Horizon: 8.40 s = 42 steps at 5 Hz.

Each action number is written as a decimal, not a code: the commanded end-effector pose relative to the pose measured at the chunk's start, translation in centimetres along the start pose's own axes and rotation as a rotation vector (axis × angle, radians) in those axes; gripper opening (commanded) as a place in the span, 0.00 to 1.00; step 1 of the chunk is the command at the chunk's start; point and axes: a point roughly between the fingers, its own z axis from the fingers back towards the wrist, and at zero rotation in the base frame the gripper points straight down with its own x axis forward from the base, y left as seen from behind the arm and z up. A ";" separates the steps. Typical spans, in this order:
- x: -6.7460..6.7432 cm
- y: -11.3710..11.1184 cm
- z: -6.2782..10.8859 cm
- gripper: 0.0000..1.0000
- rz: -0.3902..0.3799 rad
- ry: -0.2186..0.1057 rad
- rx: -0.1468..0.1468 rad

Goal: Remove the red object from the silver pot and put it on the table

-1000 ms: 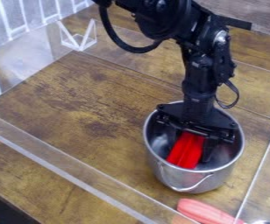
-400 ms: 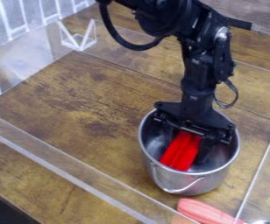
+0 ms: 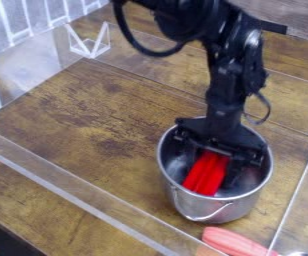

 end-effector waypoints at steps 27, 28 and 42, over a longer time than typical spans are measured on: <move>6.1 20.1 6.8 0.00 -0.173 -0.109 -0.001; 6.7 20.4 6.2 0.00 -0.187 -0.094 -0.009; 6.9 23.4 4.3 1.00 -0.264 -0.112 -0.188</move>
